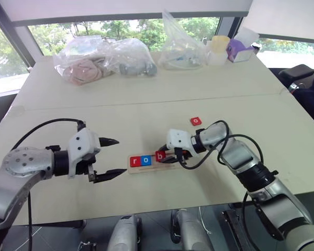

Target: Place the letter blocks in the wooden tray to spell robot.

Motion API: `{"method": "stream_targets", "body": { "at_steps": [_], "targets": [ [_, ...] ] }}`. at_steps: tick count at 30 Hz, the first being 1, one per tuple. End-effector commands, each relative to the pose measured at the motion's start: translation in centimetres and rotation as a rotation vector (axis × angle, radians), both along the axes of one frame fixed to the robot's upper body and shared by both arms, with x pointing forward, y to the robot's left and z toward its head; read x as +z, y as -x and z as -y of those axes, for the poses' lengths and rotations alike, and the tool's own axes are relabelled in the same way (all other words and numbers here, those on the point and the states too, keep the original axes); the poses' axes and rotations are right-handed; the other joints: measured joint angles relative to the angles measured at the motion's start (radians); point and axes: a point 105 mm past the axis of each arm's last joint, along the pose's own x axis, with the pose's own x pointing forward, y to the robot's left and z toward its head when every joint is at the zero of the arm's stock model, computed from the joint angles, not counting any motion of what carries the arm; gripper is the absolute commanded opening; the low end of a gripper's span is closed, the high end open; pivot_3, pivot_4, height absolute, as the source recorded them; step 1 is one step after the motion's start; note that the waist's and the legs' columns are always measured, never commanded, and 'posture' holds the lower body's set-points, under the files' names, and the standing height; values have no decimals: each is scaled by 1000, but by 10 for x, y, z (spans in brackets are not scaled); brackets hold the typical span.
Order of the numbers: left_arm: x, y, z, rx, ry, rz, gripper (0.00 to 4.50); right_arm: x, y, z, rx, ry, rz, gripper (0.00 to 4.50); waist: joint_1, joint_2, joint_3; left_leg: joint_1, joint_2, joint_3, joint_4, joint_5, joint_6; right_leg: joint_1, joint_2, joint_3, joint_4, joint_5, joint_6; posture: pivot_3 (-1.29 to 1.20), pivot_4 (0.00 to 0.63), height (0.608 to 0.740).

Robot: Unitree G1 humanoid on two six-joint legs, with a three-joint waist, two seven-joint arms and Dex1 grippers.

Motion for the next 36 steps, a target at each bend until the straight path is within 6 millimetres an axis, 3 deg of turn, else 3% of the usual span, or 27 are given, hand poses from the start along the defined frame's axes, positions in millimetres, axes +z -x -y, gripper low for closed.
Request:
{"method": "stream_targets", "body": {
  "at_steps": [1,26,27,31,36],
  "targets": [
    [9,1,2,-9,7,48,4500,8,4,-10,30,-28,15,1165,0,0,0,0,0,0,0,0,0,0,0,0,0,0,0,0,150,740],
    [9,-1,4,2,9,57,4500,-2,4,-12,39,-1,-13,1165,0,0,0,0,0,0,0,0,0,0,0,0,0,0,0,0,150,740],
    [9,-1,4,3,10,58,4500,-2,4,-12,39,-1,-12,2173,0,0,0,0,0,0,0,0,0,0,0,0,0,0,0,0,150,740],
    [10,-2,5,5,10,59,4500,0,5,-12,44,-2,-12,3913,0,0,0,0,0,0,0,0,0,0,0,0,0,0,0,0,150,740],
    [11,-3,6,5,14,64,4500,17,3,-15,30,-56,-10,3913,0,0,0,0,0,0,0,0,0,0,0,0,0,0,0,0,150,740]
  ]
}}
